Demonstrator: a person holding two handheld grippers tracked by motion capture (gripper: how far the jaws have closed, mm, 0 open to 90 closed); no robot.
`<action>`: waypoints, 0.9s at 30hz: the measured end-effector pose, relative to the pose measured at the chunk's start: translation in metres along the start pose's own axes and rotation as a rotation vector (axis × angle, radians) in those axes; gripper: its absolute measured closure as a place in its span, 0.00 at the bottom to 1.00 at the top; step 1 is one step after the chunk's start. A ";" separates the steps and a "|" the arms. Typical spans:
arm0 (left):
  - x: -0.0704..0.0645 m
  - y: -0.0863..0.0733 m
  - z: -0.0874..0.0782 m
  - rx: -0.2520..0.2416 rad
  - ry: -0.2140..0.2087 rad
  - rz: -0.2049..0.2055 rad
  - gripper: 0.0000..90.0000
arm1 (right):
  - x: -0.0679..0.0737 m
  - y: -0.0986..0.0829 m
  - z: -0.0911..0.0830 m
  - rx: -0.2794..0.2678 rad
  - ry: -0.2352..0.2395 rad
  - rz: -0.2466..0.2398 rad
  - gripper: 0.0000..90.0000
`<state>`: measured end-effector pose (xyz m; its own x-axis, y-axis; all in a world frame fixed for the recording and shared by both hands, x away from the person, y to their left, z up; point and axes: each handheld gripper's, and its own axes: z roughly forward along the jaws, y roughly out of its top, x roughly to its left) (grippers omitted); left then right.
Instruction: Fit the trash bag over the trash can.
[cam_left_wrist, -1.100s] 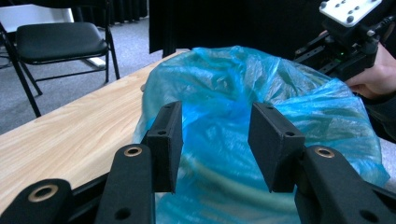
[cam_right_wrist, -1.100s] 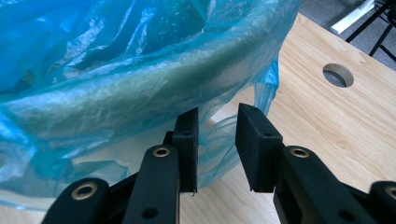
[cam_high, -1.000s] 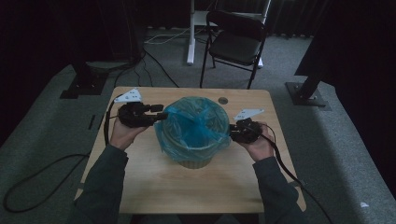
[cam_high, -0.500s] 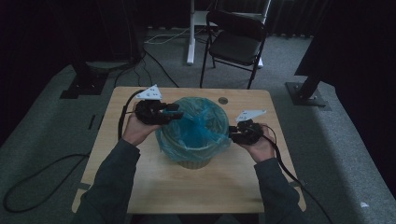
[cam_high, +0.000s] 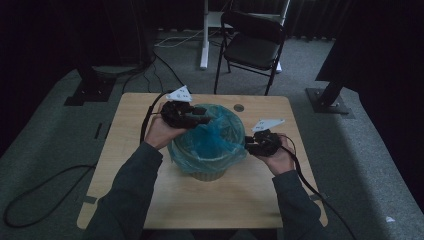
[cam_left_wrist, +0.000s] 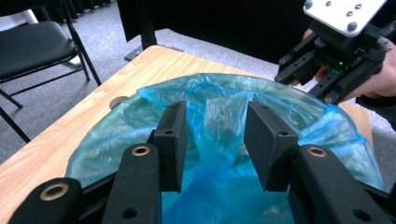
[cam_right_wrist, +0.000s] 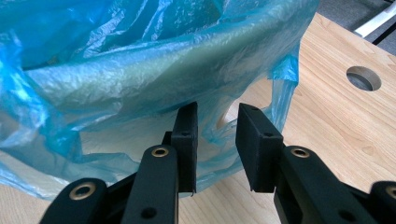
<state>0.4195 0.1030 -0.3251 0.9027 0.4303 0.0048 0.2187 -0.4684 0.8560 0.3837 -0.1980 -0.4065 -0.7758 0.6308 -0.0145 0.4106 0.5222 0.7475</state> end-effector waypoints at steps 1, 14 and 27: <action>0.000 0.000 0.000 0.000 0.000 0.000 0.65 | 0.000 0.000 0.000 0.000 0.000 0.000 0.76; 0.002 0.021 0.033 0.039 0.015 -0.005 0.65 | 0.000 0.000 -0.002 -0.005 0.006 -0.001 0.75; 0.009 0.015 0.055 0.164 0.051 -0.011 0.65 | -0.002 -0.006 -0.002 -0.012 0.006 0.007 0.74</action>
<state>0.4508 0.0578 -0.3407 0.8809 0.4727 0.0257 0.2896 -0.5811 0.7606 0.3817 -0.2035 -0.4091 -0.7756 0.6312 -0.0052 0.4105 0.5106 0.7555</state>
